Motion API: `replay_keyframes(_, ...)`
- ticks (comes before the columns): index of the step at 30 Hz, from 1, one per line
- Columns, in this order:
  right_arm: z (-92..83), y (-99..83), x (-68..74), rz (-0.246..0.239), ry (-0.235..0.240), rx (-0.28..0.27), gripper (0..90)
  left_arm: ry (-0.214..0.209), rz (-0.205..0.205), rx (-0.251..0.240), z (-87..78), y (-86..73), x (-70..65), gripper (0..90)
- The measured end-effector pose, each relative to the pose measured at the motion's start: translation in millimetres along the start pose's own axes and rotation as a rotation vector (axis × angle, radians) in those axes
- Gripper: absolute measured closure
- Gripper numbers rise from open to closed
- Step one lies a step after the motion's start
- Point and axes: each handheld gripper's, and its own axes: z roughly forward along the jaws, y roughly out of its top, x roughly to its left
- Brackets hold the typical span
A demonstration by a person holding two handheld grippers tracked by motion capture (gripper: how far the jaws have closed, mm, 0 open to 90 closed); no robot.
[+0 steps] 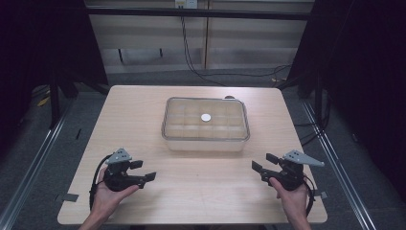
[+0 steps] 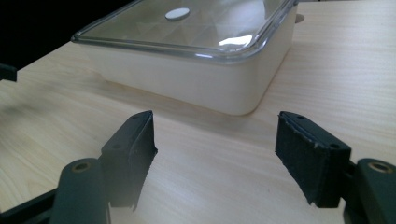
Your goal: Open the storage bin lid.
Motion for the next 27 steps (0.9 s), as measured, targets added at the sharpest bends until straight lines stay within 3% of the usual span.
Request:
replay_keyframes(1,0.9,2.2,0.6,-0.001,-0.031,0.002,28.4,-0.004,0.004,0.001,0.7,0.4,-1.1,23.0)
replay_keyframes(5,6.0,9.7,-2.1,0.016,-0.022,0.027,28.3,-0.024,0.010,-0.029,-0.8,6.0,-2.7,22.1)
replay_keyframes(6,9.0,15.4,-2.8,-0.002,-0.018,0.035,28.2,-0.004,0.013,-0.060,-1.9,9.0,-4.7,19.8)
replay_keyframes(11,16.1,24.7,-4.2,0.004,-0.012,0.051,20.4,0.010,0.045,-0.065,0.9,16.4,-7.1,25.5)
replay_keyframes(16,27.1,31.6,-1.9,-0.015,0.026,0.064,20.0,0.021,0.016,-0.061,3.5,26.8,0.7,25.8)
replay_keyframes(19,31.9,33.8,1.4,-0.020,0.018,0.072,21.0,0.024,-0.004,-0.076,5.6,37.8,8.2,25.8)
replay_keyframes(27,38.5,42.7,-0.8,-0.016,0.042,0.114,23.2,0.035,0.013,-0.086,9.7,53.4,11.2,26.0)
